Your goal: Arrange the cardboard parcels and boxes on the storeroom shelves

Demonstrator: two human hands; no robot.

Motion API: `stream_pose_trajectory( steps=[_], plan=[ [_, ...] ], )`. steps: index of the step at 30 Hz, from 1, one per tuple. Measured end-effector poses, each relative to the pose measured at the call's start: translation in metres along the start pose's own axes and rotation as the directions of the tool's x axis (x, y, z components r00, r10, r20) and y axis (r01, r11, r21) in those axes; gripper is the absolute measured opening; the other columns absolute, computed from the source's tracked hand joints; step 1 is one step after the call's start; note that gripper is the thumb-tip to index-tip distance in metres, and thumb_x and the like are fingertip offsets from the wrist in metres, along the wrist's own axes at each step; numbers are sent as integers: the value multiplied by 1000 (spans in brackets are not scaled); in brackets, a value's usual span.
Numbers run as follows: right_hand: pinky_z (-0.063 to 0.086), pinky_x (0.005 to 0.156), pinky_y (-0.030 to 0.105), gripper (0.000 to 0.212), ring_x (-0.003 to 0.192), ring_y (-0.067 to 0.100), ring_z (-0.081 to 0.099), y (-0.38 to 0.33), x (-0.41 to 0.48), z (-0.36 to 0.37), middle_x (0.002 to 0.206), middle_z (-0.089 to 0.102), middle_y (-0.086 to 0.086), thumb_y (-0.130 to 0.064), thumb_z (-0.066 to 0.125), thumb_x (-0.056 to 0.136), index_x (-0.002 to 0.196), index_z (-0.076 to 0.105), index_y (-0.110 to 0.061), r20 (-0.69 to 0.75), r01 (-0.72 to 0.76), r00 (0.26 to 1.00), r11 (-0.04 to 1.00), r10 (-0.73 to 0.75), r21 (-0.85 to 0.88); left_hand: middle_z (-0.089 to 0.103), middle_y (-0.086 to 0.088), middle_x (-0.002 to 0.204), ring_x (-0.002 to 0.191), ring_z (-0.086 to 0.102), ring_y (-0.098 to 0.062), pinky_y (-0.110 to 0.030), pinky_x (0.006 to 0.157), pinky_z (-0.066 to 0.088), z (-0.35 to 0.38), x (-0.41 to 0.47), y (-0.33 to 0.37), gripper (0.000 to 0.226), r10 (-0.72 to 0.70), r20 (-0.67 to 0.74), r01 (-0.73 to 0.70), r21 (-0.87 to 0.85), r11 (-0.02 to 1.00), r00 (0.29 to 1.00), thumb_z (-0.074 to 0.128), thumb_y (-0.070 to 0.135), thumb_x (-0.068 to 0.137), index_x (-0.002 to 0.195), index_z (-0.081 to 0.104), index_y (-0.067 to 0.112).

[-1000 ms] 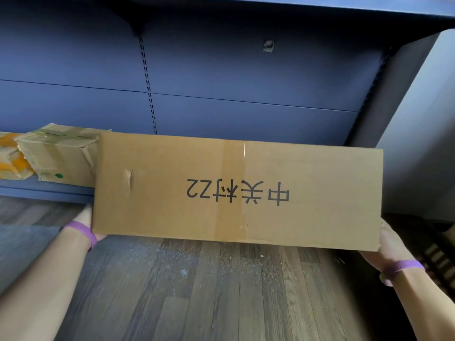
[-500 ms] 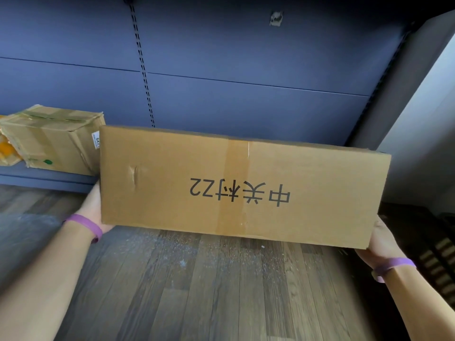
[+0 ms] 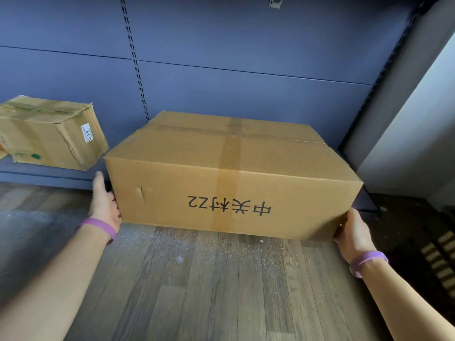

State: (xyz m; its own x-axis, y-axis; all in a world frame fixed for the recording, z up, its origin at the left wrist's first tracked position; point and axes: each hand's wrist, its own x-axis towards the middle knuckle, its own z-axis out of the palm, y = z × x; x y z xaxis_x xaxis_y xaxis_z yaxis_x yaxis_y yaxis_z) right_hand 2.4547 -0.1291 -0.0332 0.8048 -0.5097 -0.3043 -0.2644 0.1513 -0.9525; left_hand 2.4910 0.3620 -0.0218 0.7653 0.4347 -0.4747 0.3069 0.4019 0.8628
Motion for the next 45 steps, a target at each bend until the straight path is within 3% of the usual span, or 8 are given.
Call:
stream_pose_trajectory(
  steps=[5, 9, 13, 17, 22, 27, 33, 45],
  plan=[
    [35, 113, 44, 66, 122, 20, 50, 5, -3, 12, 131, 53, -6, -65, 36, 98, 147, 42, -22, 33, -6, 999, 997, 3, 80, 56, 4, 142, 124, 52, -22, -42, 102, 39, 11, -12, -1, 85, 36, 93, -44, 75, 996, 995, 28, 89, 83, 147, 46, 36],
    [32, 117, 46, 77, 132, 22, 45, 4, -3, 17, 140, 46, -1, -69, 28, 97, 152, 33, -16, 57, -14, 998, 1000, 12, 21, 42, 0, 155, 141, 40, -27, -56, 116, 26, 15, -3, -2, 96, -40, 84, 31, 105, 994, 996, 24, 92, 80, 154, 35, 32],
    [39, 112, 46, 100, 124, 27, 51, 6, 9, 21, 140, 51, 4, -85, 27, 82, 150, 39, -12, -34, -28, 999, 996, 25, -83, 34, -5, 160, 145, 34, -29, -59, 115, 30, 23, 8, 1, 92, -31, 8, 30, 74, 997, 1000, 31, 87, 83, 156, 29, 30],
    [47, 96, 39, 69, 107, 22, 52, -1, 20, 32, 124, 50, 6, -63, 29, 100, 142, 44, -10, -73, -10, 997, 1000, 11, 21, 34, -14, 156, 136, 43, -30, -49, 106, 43, 33, 21, 5, 86, -28, -73, 29, 13, 999, 997, 36, 78, 90, 155, 30, 22],
    [53, 78, 31, 40, 80, 15, 58, -5, 20, 50, 95, 53, 6, -38, 40, 106, 134, 47, -11, -30, 87, 996, 982, -84, 170, 39, -23, 149, 130, 51, -36, -46, 106, 48, 50, 21, 2, 77, -9, 9, 10, -145, 989, 1000, 42, 62, 97, 157, 23, 17],
    [45, 104, 35, 66, 114, 23, 60, -2, 19, 71, 129, 52, 12, -10, 51, 102, 155, 14, -21, 79, 98, 990, 971, -118, 218, 39, -22, 152, 138, 44, -36, -46, 106, 42, 68, 13, -11, 56, 5, 133, 26, -233, 972, 991, 45, 37, 106, 157, 23, 27],
    [39, 111, 41, 49, 124, 20, 49, -11, 28, 98, 140, 48, 3, -5, 57, 97, 142, 43, -19, 215, 119, 968, 990, -131, 71, 21, -12, 164, 146, 34, -30, -55, 115, 34, 98, 6, -6, 41, 76, 278, -37, -144, 989, 958, 52, 35, 104, 140, 35, 30],
    [39, 111, 42, 56, 128, 18, 46, -5, 34, 107, 145, 43, -6, -4, 55, 97, 148, 44, -22, 240, 130, 964, 991, -117, -35, 29, 2, 163, 147, 33, -24, -58, 114, 33, 88, 17, -6, 50, 13, 316, -43, 90, 995, 949, 47, 43, 104, 152, 31, 40]
  ],
)
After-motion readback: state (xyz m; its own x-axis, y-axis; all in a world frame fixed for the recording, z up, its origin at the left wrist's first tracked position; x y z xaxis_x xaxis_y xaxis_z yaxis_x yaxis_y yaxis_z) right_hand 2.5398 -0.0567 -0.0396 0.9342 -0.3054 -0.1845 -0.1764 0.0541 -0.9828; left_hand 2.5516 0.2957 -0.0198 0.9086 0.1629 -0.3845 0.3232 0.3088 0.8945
